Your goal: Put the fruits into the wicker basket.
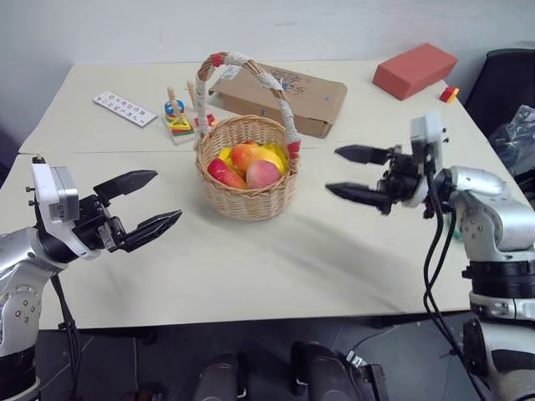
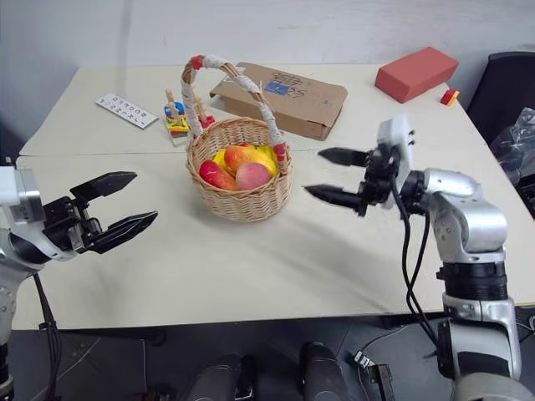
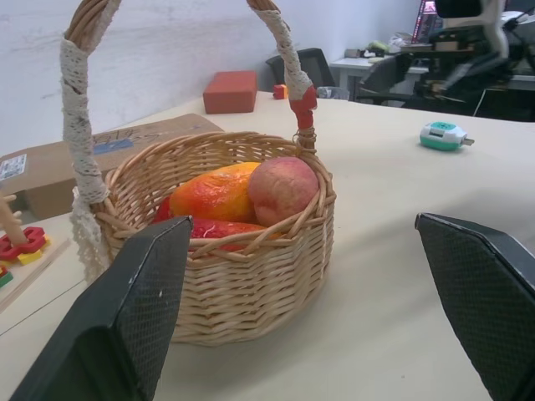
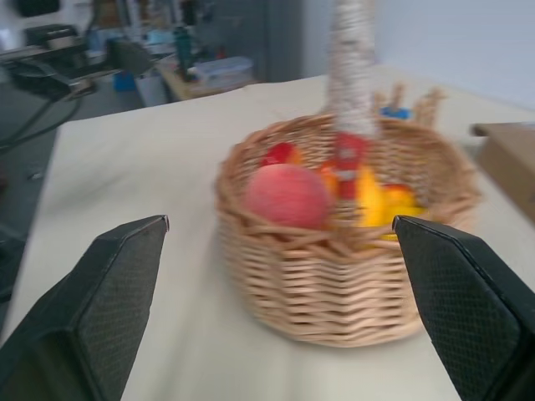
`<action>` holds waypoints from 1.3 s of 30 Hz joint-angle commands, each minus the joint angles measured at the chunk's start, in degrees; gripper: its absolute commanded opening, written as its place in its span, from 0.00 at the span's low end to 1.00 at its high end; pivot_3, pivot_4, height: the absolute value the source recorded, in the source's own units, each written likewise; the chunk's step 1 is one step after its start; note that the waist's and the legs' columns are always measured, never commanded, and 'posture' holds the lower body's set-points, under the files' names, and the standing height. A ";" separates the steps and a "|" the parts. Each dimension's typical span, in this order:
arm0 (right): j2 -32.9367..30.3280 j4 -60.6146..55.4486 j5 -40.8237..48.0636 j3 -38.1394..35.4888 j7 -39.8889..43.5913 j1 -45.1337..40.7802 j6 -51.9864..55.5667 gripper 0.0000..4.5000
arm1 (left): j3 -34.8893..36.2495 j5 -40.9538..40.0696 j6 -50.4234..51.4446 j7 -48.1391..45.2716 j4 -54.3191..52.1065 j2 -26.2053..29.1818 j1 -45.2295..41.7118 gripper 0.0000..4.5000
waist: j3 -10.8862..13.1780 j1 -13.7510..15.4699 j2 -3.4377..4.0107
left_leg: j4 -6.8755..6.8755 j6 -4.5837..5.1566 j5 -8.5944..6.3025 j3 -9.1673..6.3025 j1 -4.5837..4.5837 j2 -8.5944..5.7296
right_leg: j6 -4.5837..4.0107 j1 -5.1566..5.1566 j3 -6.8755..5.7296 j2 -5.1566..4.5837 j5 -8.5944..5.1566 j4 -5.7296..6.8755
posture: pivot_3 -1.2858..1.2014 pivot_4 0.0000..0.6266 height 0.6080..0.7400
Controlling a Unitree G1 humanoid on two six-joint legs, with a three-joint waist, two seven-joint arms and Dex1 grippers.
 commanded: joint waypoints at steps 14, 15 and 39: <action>13.72 19.47 -10.09 7.95 -0.72 -16.85 -10.13 0.50 | -2.23 1.11 -1.50 1.48 -0.44 -1.14 -1.94 1.00 | 0.01 0.59 0.02 | 0.07 0.08 0.03 -0.27 -0.25 -0.14 | 0.00 -0.07 -0.15 -0.12 0.01 0.04 | 0.52 0.24 1.00; 13.01 18.37 -9.56 7.57 -0.01 -15.89 -9.88 0.42 | -2.34 1.50 -1.94 1.57 -0.37 -1.28 -2.04 1.00 | 0.01 0.63 0.02 | 0.07 0.08 0.03 -0.28 -0.24 -0.13 | 0.00 -0.07 -0.15 -0.12 0.01 0.05 | 0.52 0.24 1.00; -4.62 5.95 -4.78 -20.68 -22.35 11.56 -13.55 0.05 | -12.85 5.72 -4.66 -5.80 12.59 -4.41 -15.47 1.00 | 0.03 1.90 0.05 | 0.09 0.14 0.11 -0.02 -0.16 -0.14 | 0.07 -0.03 -0.16 0.15 0.05 0.02 | 0.52 0.24 1.00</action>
